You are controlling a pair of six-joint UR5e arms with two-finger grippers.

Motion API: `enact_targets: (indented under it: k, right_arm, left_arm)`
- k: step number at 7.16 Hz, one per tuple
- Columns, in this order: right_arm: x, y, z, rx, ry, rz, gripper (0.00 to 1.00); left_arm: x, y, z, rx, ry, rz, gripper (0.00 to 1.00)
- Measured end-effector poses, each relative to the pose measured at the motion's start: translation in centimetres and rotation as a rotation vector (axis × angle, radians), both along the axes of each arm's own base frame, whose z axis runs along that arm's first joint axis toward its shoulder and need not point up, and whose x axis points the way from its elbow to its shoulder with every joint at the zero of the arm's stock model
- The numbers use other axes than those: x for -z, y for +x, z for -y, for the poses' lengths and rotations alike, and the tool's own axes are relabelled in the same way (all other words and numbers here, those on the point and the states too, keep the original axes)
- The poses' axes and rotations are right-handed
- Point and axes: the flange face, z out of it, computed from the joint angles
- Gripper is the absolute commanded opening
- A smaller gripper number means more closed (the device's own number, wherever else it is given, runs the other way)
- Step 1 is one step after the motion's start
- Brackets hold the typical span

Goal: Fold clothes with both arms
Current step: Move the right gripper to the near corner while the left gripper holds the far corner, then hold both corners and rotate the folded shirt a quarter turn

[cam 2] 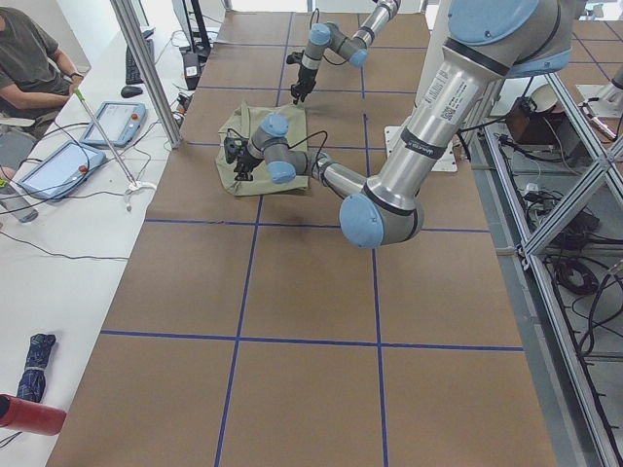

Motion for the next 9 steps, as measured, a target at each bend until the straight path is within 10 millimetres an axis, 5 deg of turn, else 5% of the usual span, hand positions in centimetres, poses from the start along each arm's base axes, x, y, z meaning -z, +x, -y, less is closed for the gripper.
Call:
enact_targets:
  k: [3,4,5,8,9]
  right_arm:
    - [1.3,1.3,-1.0,0.003,0.013,0.026,0.00]
    - [1.9,2.9,-3.6,0.018,0.015,0.051,0.00]
    - [2.8,4.5,-8.3,0.053,-0.001,0.083,0.00]
    - [7.6,6.3,-23.8,0.254,-0.128,0.066,0.00]
    - [8.5,6.2,-27.7,0.332,-0.152,0.028,0.10]
  left_arm:
    - [0.0,-0.1,-0.1,0.000,-0.001,-0.003,0.39]
    - [1.2,-0.3,-0.8,-0.006,0.007,-0.028,0.40]
    - [2.7,-0.5,-2.3,-0.032,0.005,-0.076,0.53]
    - [5.7,-0.3,-9.9,-0.183,-0.053,-0.234,0.57]
    - [6.4,0.1,-12.8,-0.222,-0.057,-0.262,0.57]
